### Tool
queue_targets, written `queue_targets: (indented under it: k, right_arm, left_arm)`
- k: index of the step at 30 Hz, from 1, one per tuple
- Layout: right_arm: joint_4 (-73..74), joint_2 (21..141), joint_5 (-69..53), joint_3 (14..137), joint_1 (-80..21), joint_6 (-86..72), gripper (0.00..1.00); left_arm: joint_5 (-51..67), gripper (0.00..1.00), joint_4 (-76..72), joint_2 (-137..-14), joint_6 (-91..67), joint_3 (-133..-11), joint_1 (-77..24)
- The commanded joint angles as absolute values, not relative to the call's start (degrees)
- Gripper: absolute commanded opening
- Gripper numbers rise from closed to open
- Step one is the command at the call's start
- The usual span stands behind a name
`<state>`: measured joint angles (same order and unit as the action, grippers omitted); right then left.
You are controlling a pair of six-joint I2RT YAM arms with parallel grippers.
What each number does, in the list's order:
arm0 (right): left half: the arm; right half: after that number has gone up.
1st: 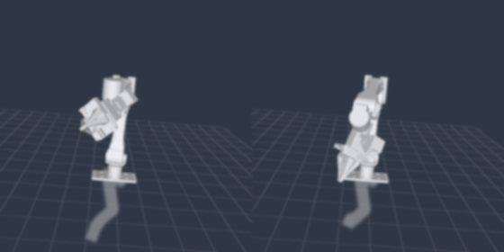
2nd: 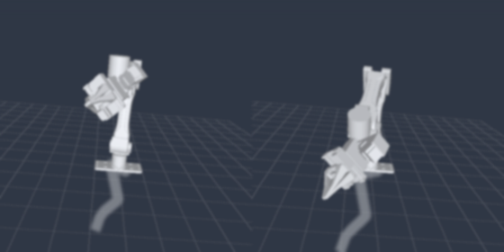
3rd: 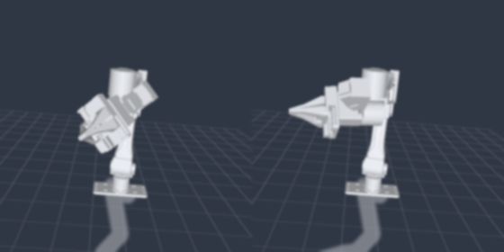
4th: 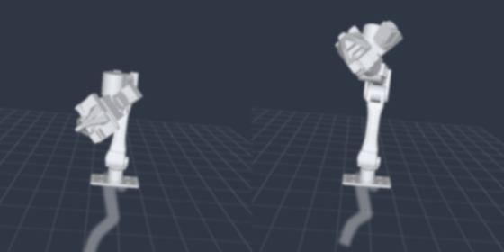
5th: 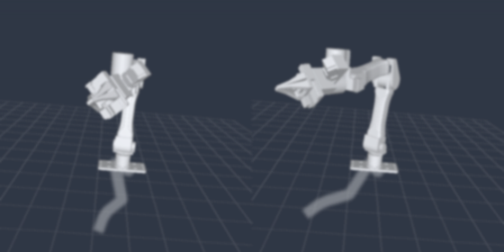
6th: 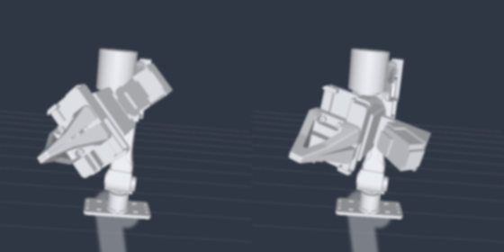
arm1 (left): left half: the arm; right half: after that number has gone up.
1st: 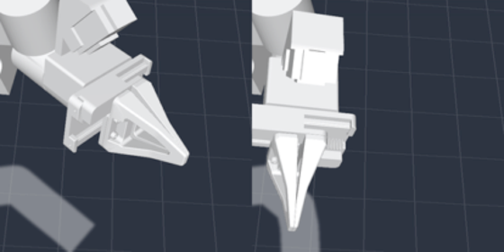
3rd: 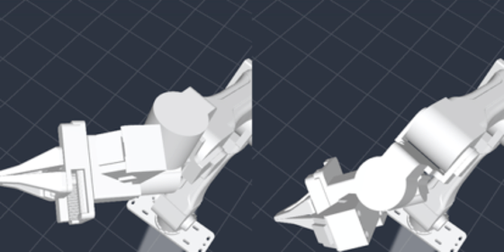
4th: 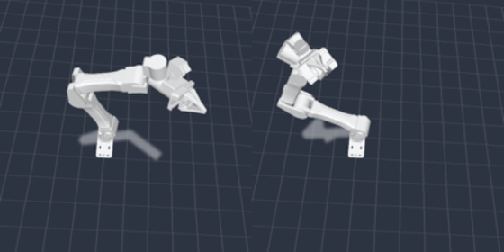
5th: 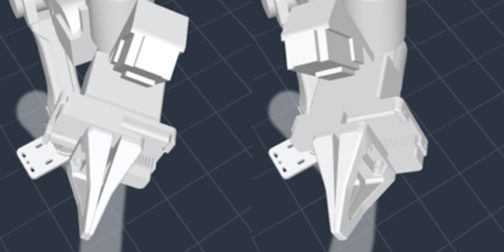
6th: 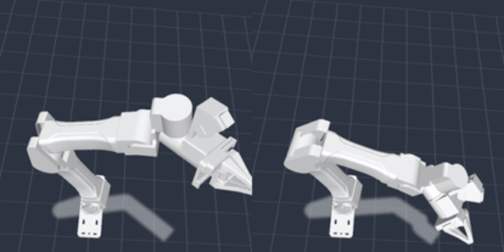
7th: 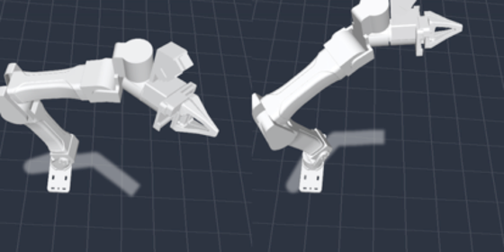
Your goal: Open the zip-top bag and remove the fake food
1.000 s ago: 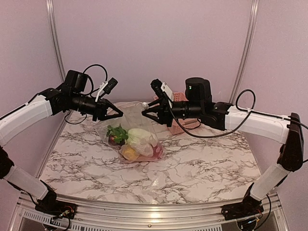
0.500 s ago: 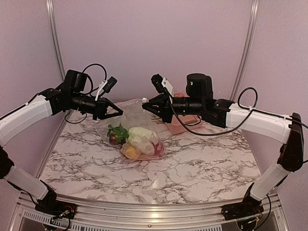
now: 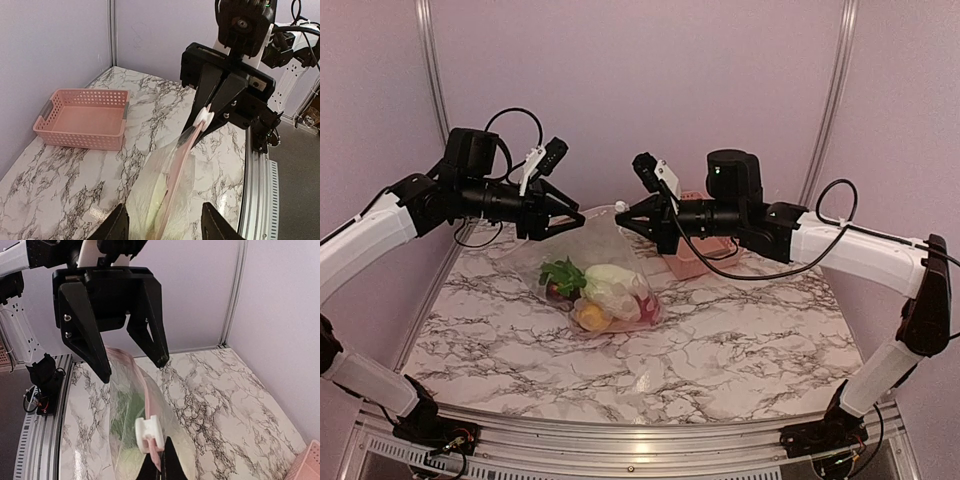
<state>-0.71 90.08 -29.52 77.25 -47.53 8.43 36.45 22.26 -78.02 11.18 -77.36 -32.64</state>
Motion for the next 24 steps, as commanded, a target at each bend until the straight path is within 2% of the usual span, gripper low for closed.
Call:
queue_targets:
  k: [1, 8, 19, 22, 24]
  right_arm:
    - [0.48, 90.56, -30.33, 81.09, -48.11, 8.89, 0.00]
    - [2.99, 91.67, -31.42, 82.58, -48.24, 9.39, 0.00]
    - [3.17, 91.64, -31.35, 82.05, -48.21, 9.54, 0.00]
    - [3.10, 91.62, -31.27, 81.88, -48.20, 9.72, 0.00]
    - [2.99, 91.46, -30.90, 81.76, -48.25, 9.84, 0.00]
  left_arm:
    - [32.83, 0.51, 19.45, -76.70, 13.29, -82.40, -35.01]
    - [31.78, 0.53, 18.77, -81.04, 15.30, -86.45, -38.29]
    - [33.82, 0.47, 19.65, -86.38, 17.95, -90.00, -42.33]
    - [33.99, 0.41, 19.69, -87.33, 17.95, -90.29, -42.78]
    - [34.01, 0.34, 19.96, -87.69, 18.17, -90.27, -42.76]
